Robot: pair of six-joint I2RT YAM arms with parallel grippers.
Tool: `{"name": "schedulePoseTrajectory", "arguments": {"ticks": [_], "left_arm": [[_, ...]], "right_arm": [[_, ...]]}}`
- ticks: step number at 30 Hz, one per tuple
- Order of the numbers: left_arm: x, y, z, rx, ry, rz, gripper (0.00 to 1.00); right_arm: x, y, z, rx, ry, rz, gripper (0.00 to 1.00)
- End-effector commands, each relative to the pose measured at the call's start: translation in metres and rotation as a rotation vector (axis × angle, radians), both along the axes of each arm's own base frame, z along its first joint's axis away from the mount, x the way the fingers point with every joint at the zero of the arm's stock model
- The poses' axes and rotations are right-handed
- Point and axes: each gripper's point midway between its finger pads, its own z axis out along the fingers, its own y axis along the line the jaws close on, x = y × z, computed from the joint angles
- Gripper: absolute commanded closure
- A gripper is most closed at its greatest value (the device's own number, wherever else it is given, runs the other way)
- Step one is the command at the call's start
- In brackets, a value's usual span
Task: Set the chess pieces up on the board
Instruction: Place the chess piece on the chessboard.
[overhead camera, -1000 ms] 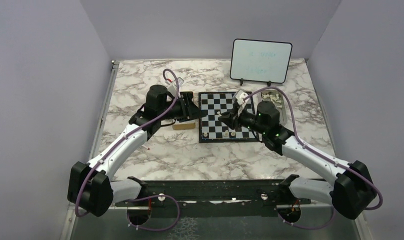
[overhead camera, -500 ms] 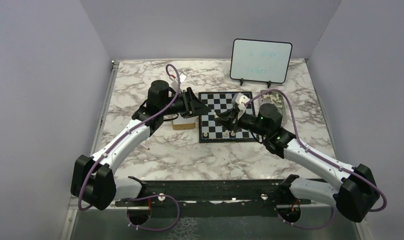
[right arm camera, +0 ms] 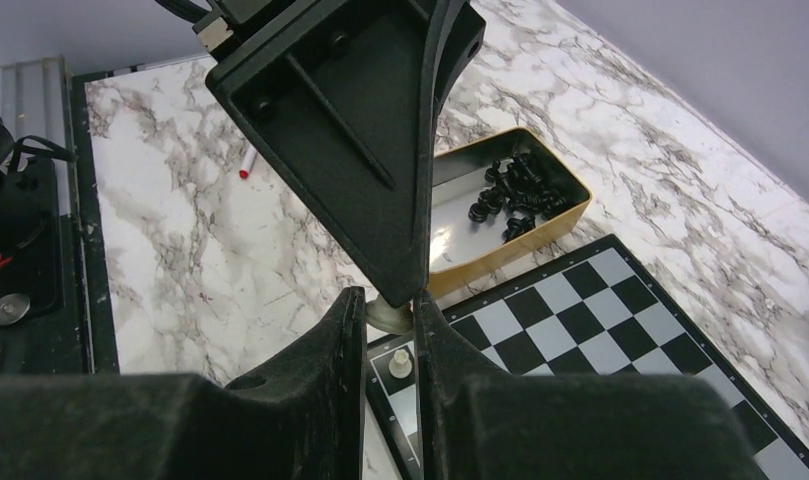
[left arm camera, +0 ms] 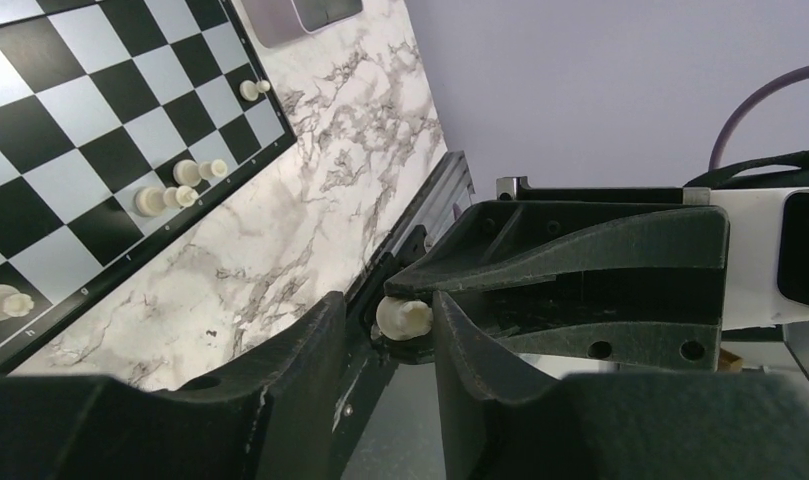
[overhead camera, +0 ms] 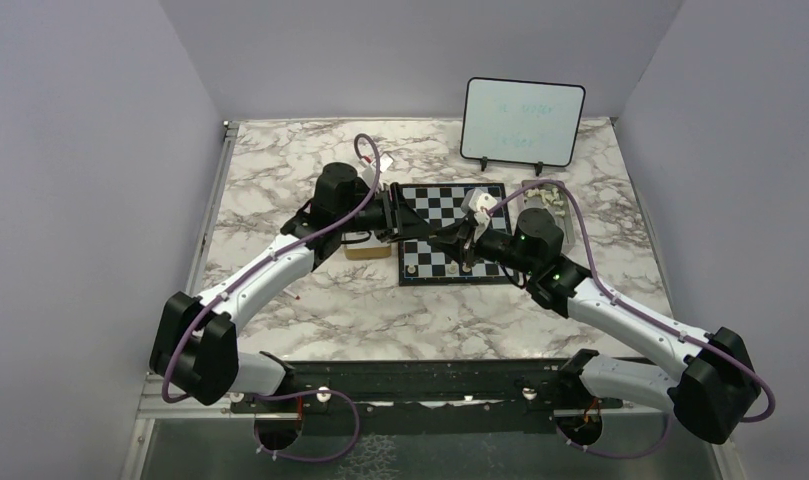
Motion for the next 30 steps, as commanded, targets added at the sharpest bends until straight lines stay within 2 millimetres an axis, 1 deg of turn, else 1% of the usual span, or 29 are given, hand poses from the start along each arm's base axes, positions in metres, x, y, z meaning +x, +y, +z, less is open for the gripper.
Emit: {"name": "schedulePoseTrajectory", "arguments": {"ticks": [1,4,7,10,12,16,19,22,25,28,30], "left_arm": [[-0.003,-0.01,0.017,-0.035,-0.051,-0.038,0.64],[-0.002,-0.01,0.017,-0.029,-0.063,-0.035,0.73],[0.001,-0.009,0.015,-0.01,-0.073,-0.022,0.75],[0.004,-0.009,0.013,0.003,-0.082,-0.02,0.85],[0.005,-0.009,0.01,0.02,-0.092,-0.018,0.9],[0.018,-0.005,-0.003,0.114,-0.127,0.03,0.91],[0.032,-0.001,-0.013,0.193,-0.166,0.078,0.91],[0.048,0.002,-0.023,0.259,-0.208,0.133,0.91],[0.063,0.003,-0.041,0.348,-0.249,0.185,0.91],[0.071,-0.004,-0.06,0.415,-0.257,0.202,0.91],[0.075,-0.014,-0.076,0.455,-0.259,0.196,0.91]], "right_arm": [[0.001,0.002,0.011,0.014,-0.034,-0.002,0.8],[0.0,0.001,0.007,0.005,-0.027,-0.001,0.8],[-0.001,0.0,0.002,-0.006,-0.02,-0.003,0.79],[-0.002,-0.001,-0.002,-0.01,-0.008,-0.008,0.79],[-0.002,-0.002,-0.004,-0.011,0.006,-0.013,0.76],[-0.001,-0.006,-0.01,-0.026,0.071,-0.05,0.6],[-0.001,-0.013,-0.023,-0.042,0.119,-0.087,0.55],[0.002,-0.023,-0.035,-0.039,0.166,-0.164,0.49],[0.0,-0.032,-0.04,-0.014,0.222,-0.224,0.42],[-0.005,-0.042,-0.044,-0.001,0.256,-0.265,0.35],[-0.005,-0.052,-0.047,0.01,0.276,-0.317,0.32]]}}
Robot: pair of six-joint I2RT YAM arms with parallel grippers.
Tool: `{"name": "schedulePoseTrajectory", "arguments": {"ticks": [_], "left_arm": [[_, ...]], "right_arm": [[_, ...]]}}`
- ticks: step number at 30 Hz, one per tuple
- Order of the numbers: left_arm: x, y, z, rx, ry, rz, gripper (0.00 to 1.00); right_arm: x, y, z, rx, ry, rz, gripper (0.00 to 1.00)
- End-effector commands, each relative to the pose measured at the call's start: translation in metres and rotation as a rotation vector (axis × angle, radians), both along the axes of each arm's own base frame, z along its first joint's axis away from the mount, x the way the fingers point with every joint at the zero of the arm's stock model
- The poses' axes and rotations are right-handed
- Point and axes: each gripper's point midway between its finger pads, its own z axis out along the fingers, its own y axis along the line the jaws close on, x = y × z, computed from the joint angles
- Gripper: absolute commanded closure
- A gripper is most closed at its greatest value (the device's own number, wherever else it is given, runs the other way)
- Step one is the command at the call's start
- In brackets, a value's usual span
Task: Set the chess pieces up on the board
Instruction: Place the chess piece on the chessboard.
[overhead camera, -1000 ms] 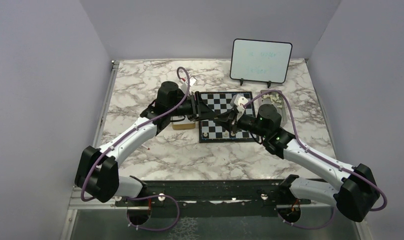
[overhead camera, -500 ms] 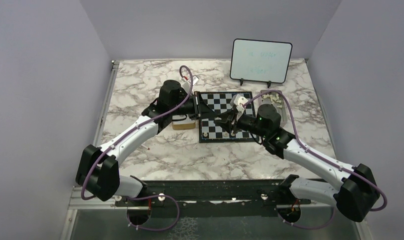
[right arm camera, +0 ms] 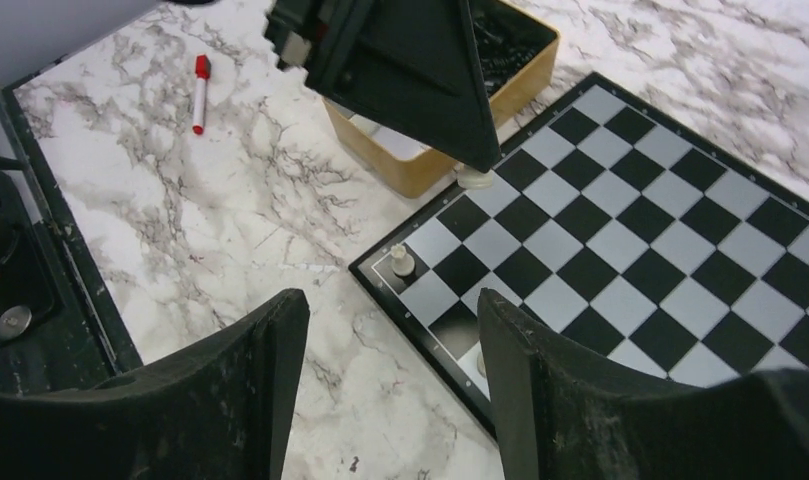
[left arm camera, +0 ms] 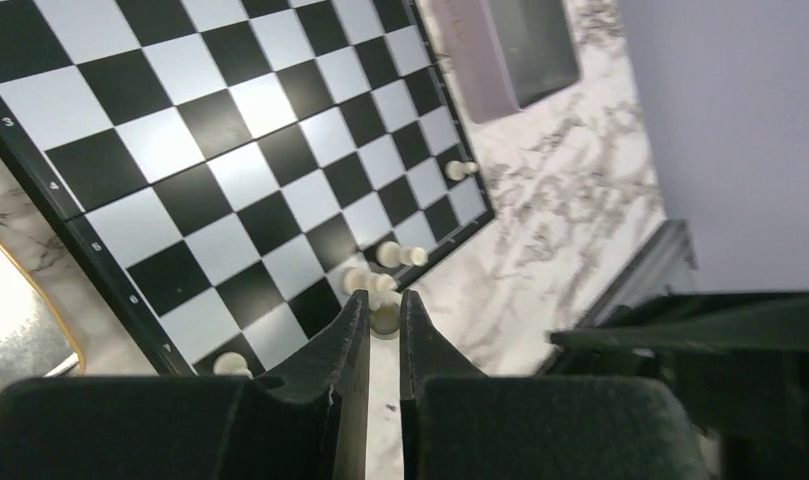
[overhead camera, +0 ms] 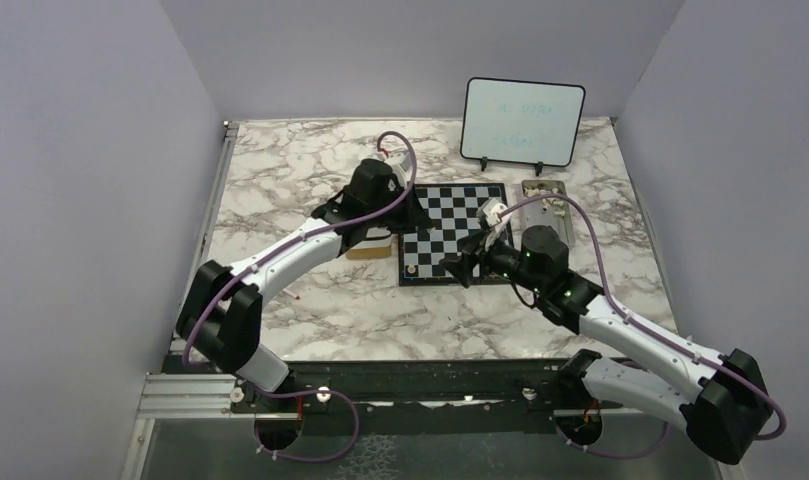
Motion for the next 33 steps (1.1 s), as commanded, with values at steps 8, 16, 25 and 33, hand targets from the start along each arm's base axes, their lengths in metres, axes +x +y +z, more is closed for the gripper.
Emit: {"name": "schedulePoseTrajectory", "arguments": {"ticks": [8,16,25,33], "left_arm": [[0.048,-0.025,-0.065,0.29,-0.161,0.162,0.91],[0.057,-0.027,-0.101,0.364,-0.222,0.242,0.91],[0.049,-0.028,-0.131,0.396,-0.199,0.239,0.88],[0.037,-0.029,-0.136,0.405,-0.155,0.209,0.67]], "right_arm": [[-0.001,-0.061,-0.007,0.057,0.087,-0.339,0.29],[-0.006,-0.083,-0.011,0.041,0.11,-0.428,0.28],[-0.008,-0.085,-0.008,0.05,0.102,-0.429,0.27],[-0.007,-0.085,-0.019,0.04,0.131,-0.44,0.27]]}}
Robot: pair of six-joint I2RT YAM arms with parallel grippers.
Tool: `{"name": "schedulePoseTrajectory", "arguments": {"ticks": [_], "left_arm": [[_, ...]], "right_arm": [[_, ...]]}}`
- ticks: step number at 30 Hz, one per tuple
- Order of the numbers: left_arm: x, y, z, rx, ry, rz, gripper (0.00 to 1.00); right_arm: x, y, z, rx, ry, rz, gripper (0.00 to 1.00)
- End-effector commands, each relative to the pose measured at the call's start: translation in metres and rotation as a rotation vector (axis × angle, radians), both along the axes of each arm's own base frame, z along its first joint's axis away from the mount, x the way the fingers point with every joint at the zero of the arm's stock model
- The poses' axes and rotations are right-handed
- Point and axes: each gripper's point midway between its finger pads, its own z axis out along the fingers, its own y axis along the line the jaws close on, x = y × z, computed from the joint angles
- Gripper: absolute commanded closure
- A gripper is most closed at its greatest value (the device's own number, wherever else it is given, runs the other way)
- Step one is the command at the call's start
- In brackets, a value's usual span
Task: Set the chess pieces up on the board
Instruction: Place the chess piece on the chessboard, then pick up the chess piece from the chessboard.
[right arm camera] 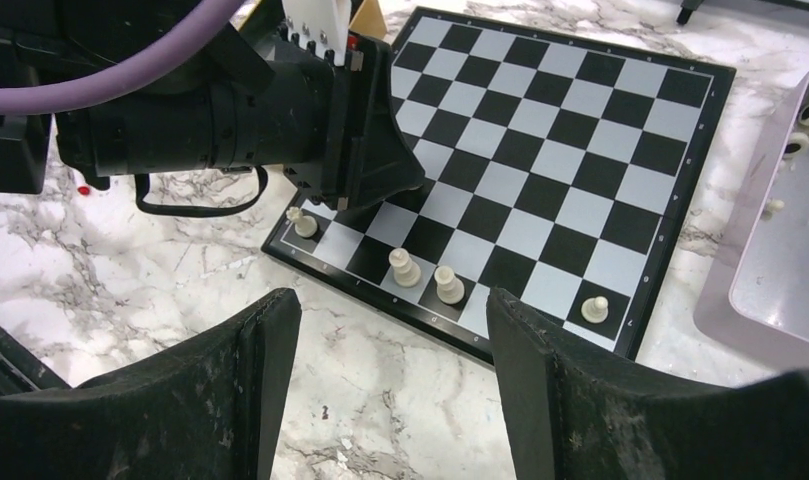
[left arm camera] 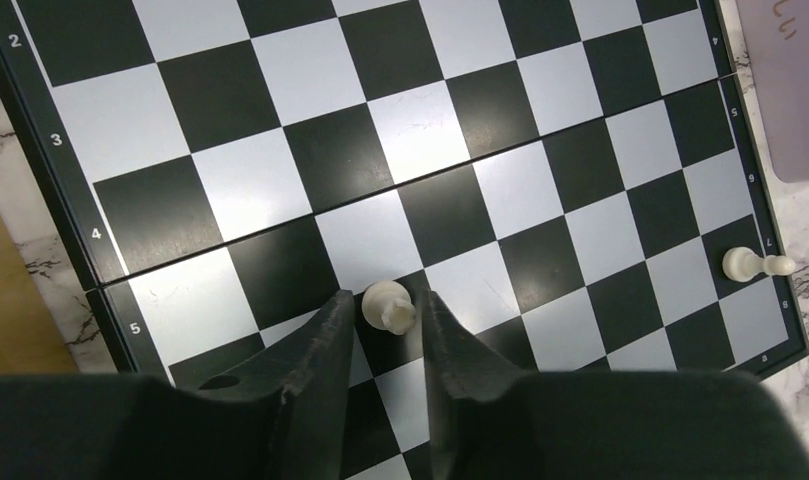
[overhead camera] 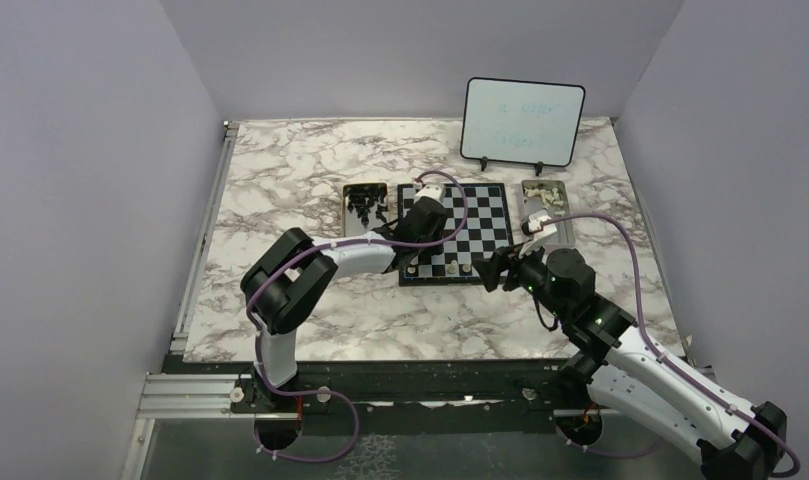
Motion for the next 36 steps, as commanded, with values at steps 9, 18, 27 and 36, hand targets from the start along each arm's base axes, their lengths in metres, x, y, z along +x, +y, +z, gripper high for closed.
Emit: {"name": "schedulePoseTrajectory", "arguments": {"ticks": [9,18,27,36], "left_arm": [[-0.008,-0.005,0.062,-0.184,0.063,-0.056,0.52],[0.009,0.081,0.139,-0.341,-0.044,0.041,0.48],[-0.041,0.133,0.177,-0.209,-0.159,-0.044,0.34],[-0.073,0.179,0.169,-0.098,-0.305,-0.004,0.11]], "right_arm": [[0.007,0.001,-0.011,0.037,0.114,-0.083,0.27],[0.019,0.013,-0.013,0.073,0.189,-0.123,0.37],[0.039,0.04,-0.039,-0.034,0.3,-0.086,0.46],[0.082,0.067,-0.068,-0.152,0.347,-0.108,0.5]]}}
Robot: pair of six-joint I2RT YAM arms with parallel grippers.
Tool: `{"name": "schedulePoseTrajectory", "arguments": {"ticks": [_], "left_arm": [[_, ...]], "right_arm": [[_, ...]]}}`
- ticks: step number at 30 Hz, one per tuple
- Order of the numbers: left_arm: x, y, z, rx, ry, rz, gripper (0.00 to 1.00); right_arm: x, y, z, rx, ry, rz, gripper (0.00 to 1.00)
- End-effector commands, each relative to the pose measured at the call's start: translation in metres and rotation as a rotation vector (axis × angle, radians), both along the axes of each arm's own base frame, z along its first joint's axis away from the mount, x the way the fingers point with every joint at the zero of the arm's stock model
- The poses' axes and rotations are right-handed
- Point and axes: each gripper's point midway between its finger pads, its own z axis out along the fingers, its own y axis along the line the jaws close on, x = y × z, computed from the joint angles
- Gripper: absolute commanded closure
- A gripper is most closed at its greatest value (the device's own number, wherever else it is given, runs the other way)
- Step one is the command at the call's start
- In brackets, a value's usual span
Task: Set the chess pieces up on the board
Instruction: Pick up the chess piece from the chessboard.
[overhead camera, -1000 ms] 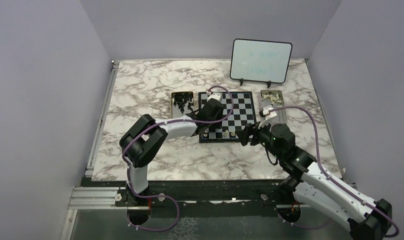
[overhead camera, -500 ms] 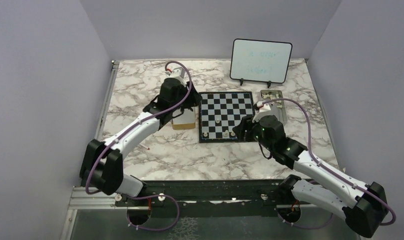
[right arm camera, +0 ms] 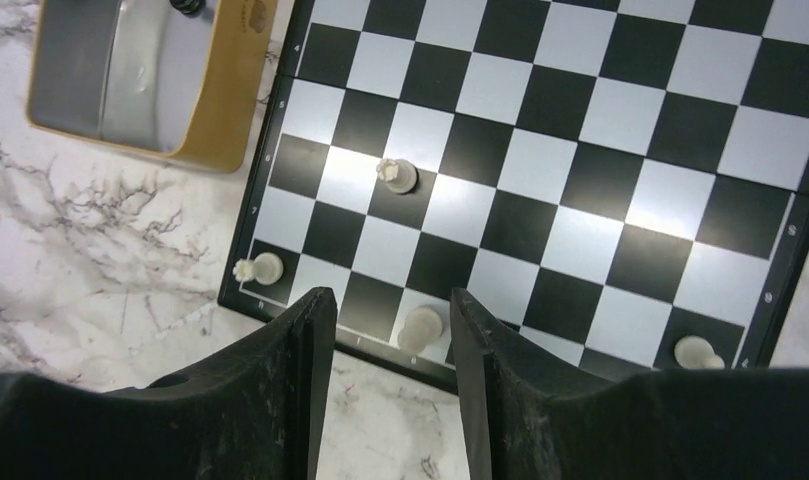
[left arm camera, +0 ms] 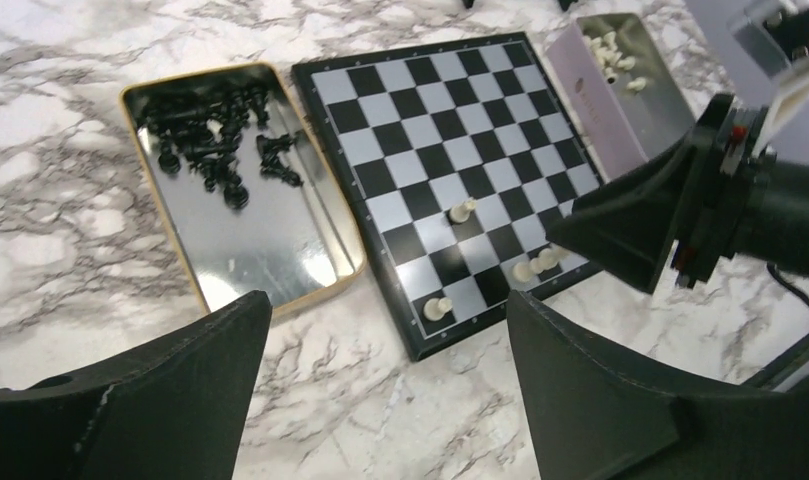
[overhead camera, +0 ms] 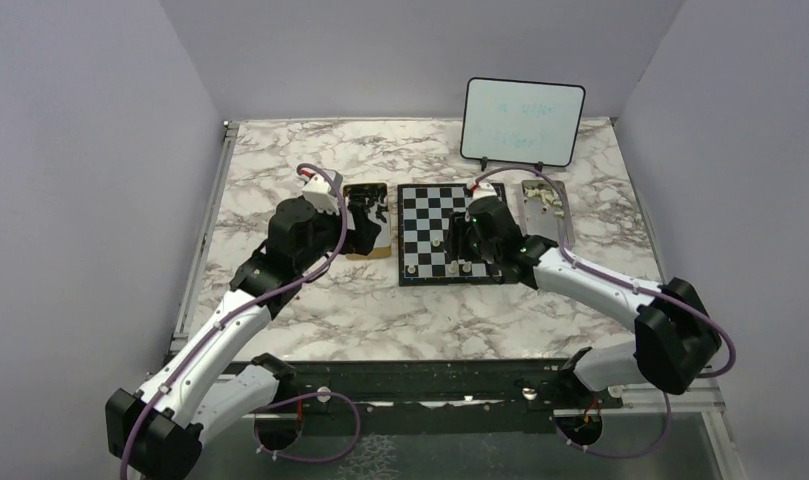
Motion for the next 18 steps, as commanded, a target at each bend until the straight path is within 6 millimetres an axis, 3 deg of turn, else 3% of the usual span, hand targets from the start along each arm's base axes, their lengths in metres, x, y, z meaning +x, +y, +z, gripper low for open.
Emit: {"name": "schedulePoseTrajectory", "arguments": {"ticks": [1,3,10,18], "left_arm": [[-0.009,0.021,-0.015,0.11,-0.051,0.023,0.08],[-0.012,0.024,-0.017,0.122,-0.048,0.021,0.01],[-0.013,0.031,-0.017,0.135,-0.046,0.055,0.01],[-0.012,0.025,-0.022,0.137,-0.025,0.028,0.01]], "right_arm": [[0.02,0.013,-0.004,-0.041,-0.016,0.014,0.51],[0.027,0.019,-0.009,-0.056,-0.009,0.016,0.52],[0.042,0.035,-0.026,-0.078,0.013,0.046,0.56],[0.056,0.045,-0.036,-0.111,0.033,0.049,0.59]]}}
